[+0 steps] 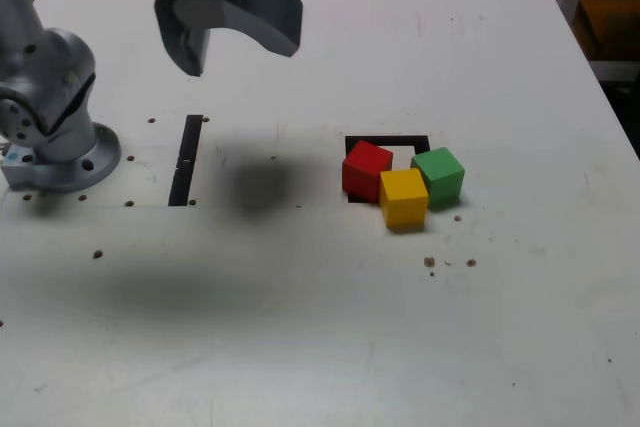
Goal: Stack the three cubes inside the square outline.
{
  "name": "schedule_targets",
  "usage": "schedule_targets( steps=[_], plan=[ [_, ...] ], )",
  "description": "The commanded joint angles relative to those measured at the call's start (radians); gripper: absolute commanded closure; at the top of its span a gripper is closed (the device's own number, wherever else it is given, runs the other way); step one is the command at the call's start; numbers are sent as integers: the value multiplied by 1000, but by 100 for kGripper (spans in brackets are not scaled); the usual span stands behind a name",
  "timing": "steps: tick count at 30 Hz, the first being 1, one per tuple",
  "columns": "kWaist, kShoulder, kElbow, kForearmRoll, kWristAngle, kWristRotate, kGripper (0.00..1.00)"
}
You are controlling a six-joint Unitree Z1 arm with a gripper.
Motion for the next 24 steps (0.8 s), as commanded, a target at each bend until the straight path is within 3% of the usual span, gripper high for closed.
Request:
schedule_targets(
  steps=[1,4,7,13,24],
  plan=[
    [2,64,-87,28,-21,23,4],
    [6,130,-162,75,-51,65,4],
    [12,181,-233,112,-57,125,4],
    [17,314,-400,192,-26,221,4],
    [55,490,-490,169,8,320,5]
  ],
)
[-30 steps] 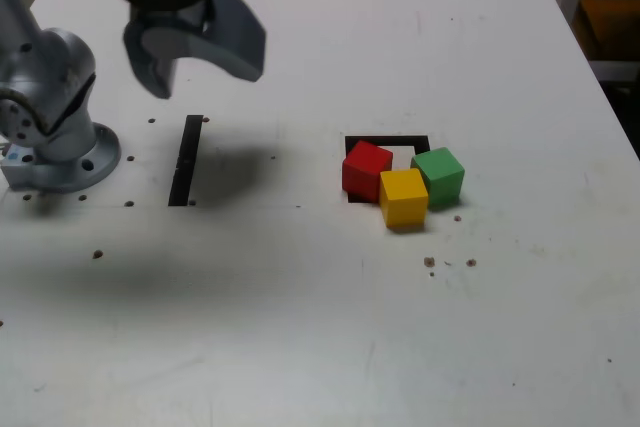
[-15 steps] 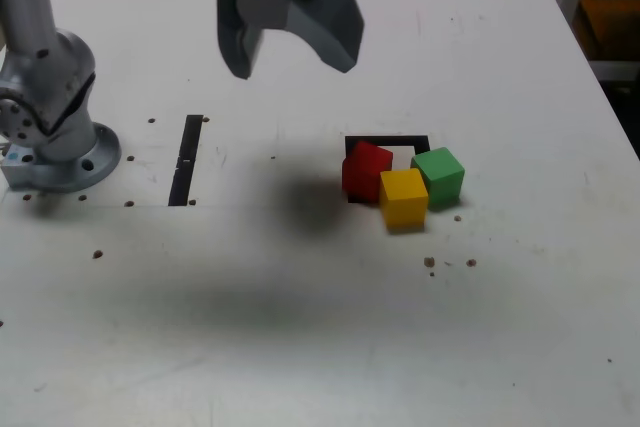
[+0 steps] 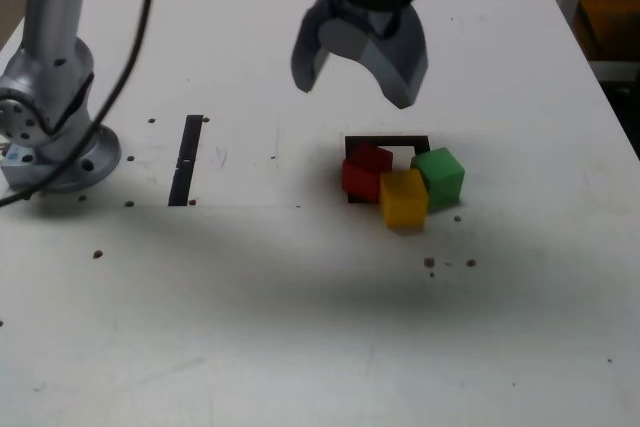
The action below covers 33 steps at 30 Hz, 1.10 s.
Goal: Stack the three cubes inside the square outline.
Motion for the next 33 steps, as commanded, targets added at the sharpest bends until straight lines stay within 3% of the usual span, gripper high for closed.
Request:
schedule_targets(
  steps=[1,5,12,33],
  plan=[
    [3,10,-11,-1,5,2,5],
    [9,33,-19,-5,-2,9,5],
    [42,95,28,-10,-52,36,5],
    [37,153,47,-87,-96,44,5]
  ],
)
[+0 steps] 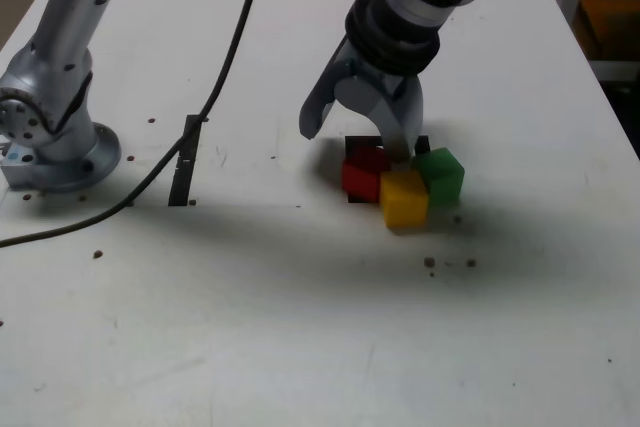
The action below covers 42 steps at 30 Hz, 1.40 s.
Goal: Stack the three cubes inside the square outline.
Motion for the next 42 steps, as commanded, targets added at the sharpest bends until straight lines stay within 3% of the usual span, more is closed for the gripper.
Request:
schedule_targets(
  steps=[1,20,28,42],
  plan=[
    [-3,6,-3,-7,-5,0,5],
    [-58,4,30,-13,-45,-7,6],
    [-58,17,37,-41,-62,21,20],
    [-58,38,23,-49,-42,28,50]
  ],
)
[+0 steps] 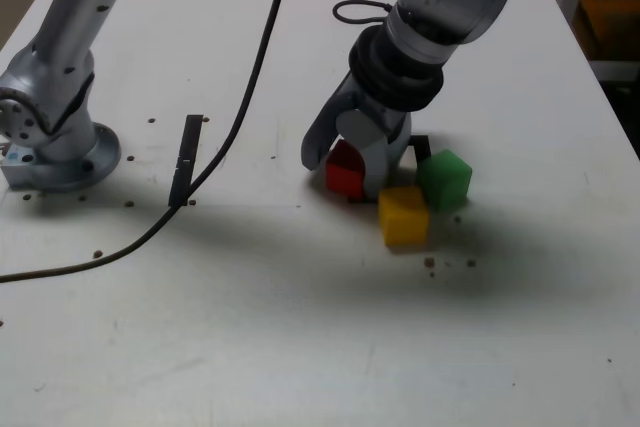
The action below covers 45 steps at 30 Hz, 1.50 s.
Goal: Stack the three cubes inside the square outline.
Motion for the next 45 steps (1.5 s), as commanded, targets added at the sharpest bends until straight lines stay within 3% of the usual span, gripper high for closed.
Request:
schedule_targets(
  steps=[1,13,21,31,45],
  plan=[
    [-2,0,-4,6,-4,1,51],
    [-4,-40,14,-2,-18,-6,68],
    [16,-35,-50,23,-7,-30,68],
    [39,17,-129,26,-24,-221,67],
    [39,66,-206,55,-11,-268,64]
  ],
)
